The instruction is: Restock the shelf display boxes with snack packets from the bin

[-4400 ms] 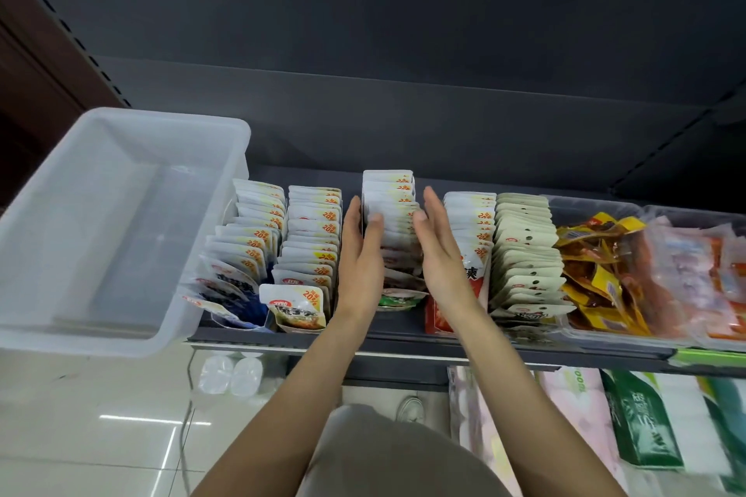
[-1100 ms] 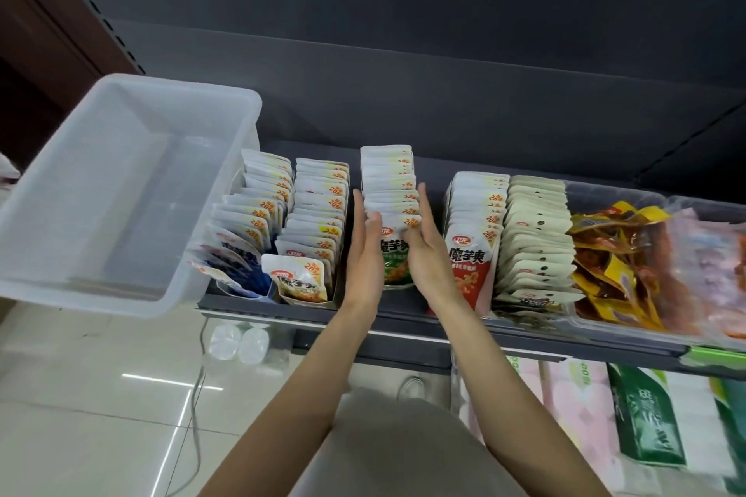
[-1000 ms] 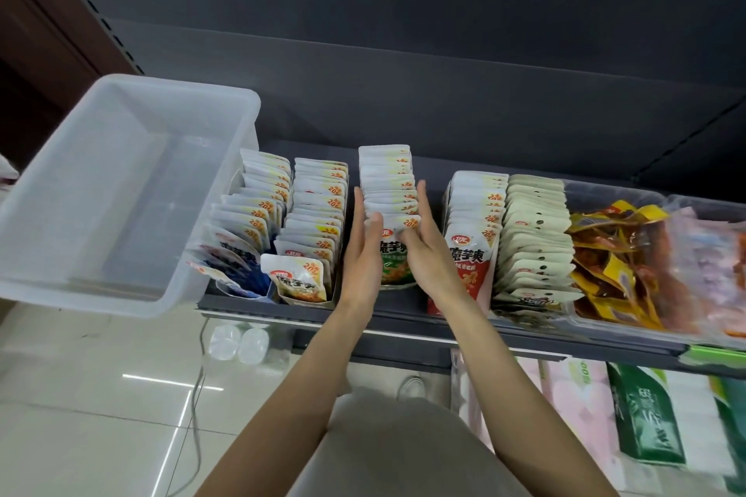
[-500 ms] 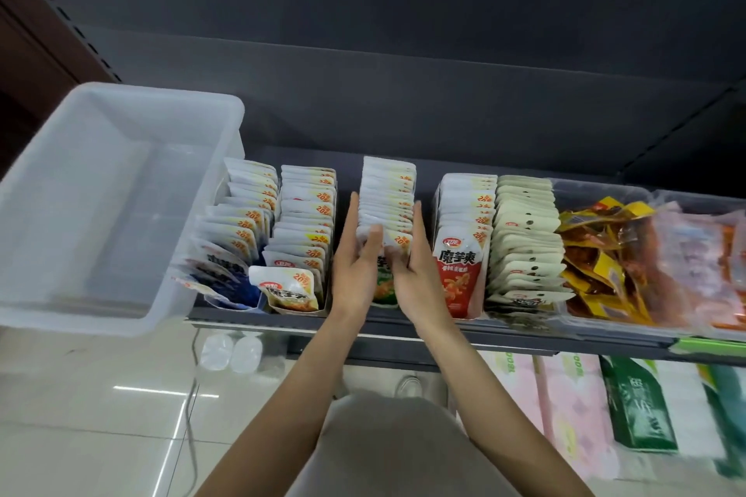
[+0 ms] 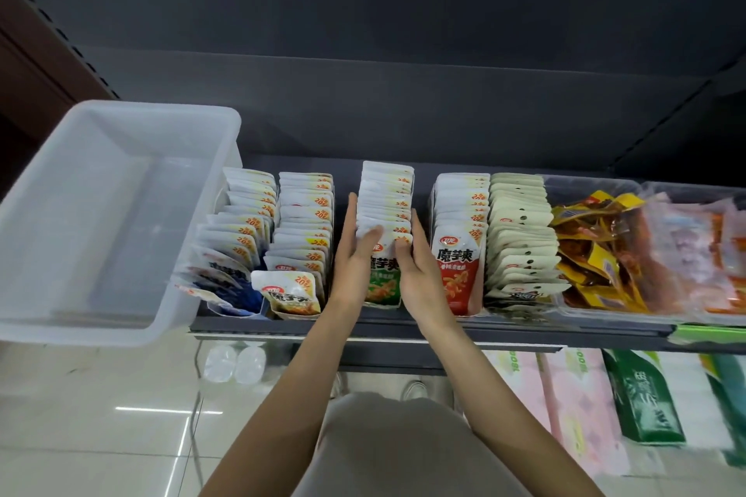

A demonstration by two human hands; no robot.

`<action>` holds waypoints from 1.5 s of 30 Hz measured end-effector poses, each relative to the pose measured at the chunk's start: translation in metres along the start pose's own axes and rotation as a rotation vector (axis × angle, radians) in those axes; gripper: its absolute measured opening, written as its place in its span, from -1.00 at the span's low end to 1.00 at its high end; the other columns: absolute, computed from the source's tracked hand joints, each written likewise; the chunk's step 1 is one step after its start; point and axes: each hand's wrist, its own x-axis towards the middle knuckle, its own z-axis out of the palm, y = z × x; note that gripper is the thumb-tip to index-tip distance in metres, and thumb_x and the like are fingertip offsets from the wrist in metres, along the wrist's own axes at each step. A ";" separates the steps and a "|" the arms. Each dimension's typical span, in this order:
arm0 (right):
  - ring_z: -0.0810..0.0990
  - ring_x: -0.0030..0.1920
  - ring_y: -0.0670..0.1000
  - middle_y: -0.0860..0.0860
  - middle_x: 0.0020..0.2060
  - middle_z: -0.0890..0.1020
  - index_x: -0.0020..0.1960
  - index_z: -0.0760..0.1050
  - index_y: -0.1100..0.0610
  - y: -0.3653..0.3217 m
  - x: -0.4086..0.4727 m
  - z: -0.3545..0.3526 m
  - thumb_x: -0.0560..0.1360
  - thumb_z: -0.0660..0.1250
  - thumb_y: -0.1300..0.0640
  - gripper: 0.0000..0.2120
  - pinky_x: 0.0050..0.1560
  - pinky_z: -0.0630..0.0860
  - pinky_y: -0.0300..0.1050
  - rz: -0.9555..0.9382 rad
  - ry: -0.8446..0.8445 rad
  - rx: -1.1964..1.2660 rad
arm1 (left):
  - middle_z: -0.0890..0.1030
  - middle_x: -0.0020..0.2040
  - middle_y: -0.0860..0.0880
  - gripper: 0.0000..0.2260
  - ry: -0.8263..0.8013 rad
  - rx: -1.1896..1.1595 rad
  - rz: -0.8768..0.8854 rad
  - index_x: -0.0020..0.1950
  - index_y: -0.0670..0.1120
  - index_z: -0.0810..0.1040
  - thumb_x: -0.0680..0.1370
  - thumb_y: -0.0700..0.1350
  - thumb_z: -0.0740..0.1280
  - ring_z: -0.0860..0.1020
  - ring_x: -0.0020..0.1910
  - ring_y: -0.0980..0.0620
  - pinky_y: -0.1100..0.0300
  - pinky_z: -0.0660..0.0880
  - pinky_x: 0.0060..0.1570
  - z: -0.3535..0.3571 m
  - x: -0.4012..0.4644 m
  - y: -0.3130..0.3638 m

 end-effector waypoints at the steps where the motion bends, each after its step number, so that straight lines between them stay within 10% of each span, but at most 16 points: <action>1: 0.30 0.24 -0.43 -0.23 0.36 0.34 0.52 0.06 -0.02 0.000 0.001 0.002 0.66 0.03 0.15 -0.56 0.22 0.20 -0.60 -0.013 0.013 -0.050 | 0.48 0.19 0.20 -0.48 -0.008 0.006 0.001 0.52 0.05 0.13 0.60 -0.26 0.17 0.48 0.14 0.31 0.30 0.44 0.18 0.000 0.001 0.000; 18: 0.60 0.02 0.06 0.09 0.11 0.60 0.52 0.13 0.12 -0.017 -0.010 -0.026 0.61 0.18 0.08 -0.49 -0.10 0.45 -0.16 -0.159 0.207 -0.841 | 0.40 0.38 0.09 -0.52 -0.077 0.087 0.024 0.53 0.07 0.01 0.65 -0.15 0.09 0.39 0.33 0.22 0.41 0.36 0.21 0.015 -0.012 -0.018; 25: 0.45 0.06 0.13 0.12 0.10 0.47 0.31 0.46 0.16 0.000 -0.007 -0.034 0.46 0.42 0.07 -0.54 -0.05 0.57 0.07 -0.320 0.368 -0.919 | 0.39 0.40 0.05 -0.52 -0.111 0.090 0.011 0.54 0.06 0.01 0.65 -0.15 0.09 0.40 0.31 0.23 0.44 0.36 0.18 0.016 -0.011 -0.016; 30: 0.46 0.03 0.13 0.12 0.06 0.45 0.32 0.46 0.15 0.002 -0.008 -0.035 0.45 0.43 0.06 -0.53 -0.16 0.60 0.02 -0.339 0.391 -0.905 | 0.40 0.29 0.15 -0.51 -0.148 0.059 -0.025 0.55 0.02 -0.01 0.66 -0.19 0.06 0.43 0.14 0.45 0.53 0.36 0.04 0.019 -0.010 -0.010; 35: 0.44 0.17 0.16 0.14 0.16 0.46 0.41 0.34 0.16 0.002 -0.008 -0.039 0.49 0.38 0.04 -0.45 0.15 0.51 0.08 -0.359 0.334 -0.833 | 0.43 0.23 0.25 -0.48 -0.136 0.051 -0.036 0.55 0.02 -0.05 0.65 -0.17 0.09 0.45 0.13 0.42 0.49 0.39 0.09 0.019 -0.015 0.002; 40: 0.37 0.24 0.06 0.09 0.23 0.46 0.43 0.29 0.11 -0.012 -0.015 -0.051 0.49 0.37 0.15 -0.46 0.26 0.35 -0.06 -0.471 0.251 -0.708 | 0.15 0.50 0.20 -0.45 -0.142 0.383 0.234 0.51 0.12 -0.02 0.59 0.06 0.16 0.12 0.46 0.30 0.30 0.10 0.44 0.016 -0.047 0.037; 45: 0.45 0.22 0.00 0.01 0.18 0.52 0.35 0.40 0.08 -0.043 -0.017 -0.055 0.56 0.25 0.08 -0.63 0.22 0.33 -0.22 -0.536 0.132 -0.625 | 0.46 0.28 0.16 -0.65 0.059 0.775 0.618 0.37 -0.03 0.40 0.59 -0.05 0.16 0.35 0.30 0.26 0.35 0.31 0.26 -0.029 -0.077 0.080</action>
